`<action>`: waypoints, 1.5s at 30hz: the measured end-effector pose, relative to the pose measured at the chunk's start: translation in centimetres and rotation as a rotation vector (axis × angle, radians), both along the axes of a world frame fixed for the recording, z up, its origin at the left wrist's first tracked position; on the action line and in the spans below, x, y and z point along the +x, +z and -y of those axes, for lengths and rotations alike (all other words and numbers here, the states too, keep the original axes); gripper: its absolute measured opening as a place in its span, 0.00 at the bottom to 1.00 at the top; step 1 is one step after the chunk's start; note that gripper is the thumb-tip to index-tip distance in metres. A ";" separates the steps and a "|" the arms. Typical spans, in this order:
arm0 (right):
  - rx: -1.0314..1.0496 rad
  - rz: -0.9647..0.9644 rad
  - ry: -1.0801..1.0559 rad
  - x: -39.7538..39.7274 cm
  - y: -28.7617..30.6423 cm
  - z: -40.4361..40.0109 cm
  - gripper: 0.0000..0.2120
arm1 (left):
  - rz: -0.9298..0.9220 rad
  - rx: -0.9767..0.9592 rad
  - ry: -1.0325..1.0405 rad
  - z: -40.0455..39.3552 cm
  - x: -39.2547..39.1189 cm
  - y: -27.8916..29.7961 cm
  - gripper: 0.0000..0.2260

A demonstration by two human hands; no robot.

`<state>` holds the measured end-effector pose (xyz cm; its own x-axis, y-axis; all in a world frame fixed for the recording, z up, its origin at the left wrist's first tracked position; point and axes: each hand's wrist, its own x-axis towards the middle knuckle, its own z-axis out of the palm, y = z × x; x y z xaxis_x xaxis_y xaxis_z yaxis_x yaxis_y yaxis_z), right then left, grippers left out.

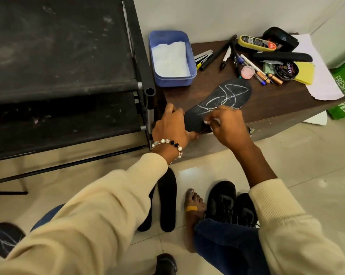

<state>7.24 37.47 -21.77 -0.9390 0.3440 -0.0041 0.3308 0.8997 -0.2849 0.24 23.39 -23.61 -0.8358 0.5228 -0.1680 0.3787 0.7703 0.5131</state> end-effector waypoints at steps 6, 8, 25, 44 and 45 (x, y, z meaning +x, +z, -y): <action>0.055 0.078 0.161 -0.4 0.0 2.4 0.14 | 0.002 0.005 0.008 -0.1 0.0 0.0 0.27; 0.033 0.072 0.194 -0.3 0.2 2.1 0.13 | 0.001 0.005 0.007 -0.1 0.0 0.1 0.28; 0.099 -0.018 0.012 -1.9 -0.7 0.0 0.13 | 0.020 -0.012 0.004 -0.2 -0.1 0.3 0.30; 0.082 -0.044 0.179 -3.3 -1.1 2.5 0.15 | 0.013 -0.011 0.012 -0.3 0.0 0.6 0.20; 0.079 -0.034 0.212 -3.1 -0.9 2.4 0.15 | 0.014 -0.012 0.015 -0.2 0.0 0.6 0.20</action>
<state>4.10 35.05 -22.64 -0.9894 0.1367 0.0483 0.1231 0.9681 -0.2184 0.21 23.64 -23.02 -0.8409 0.5081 -0.1863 0.3596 0.7819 0.5092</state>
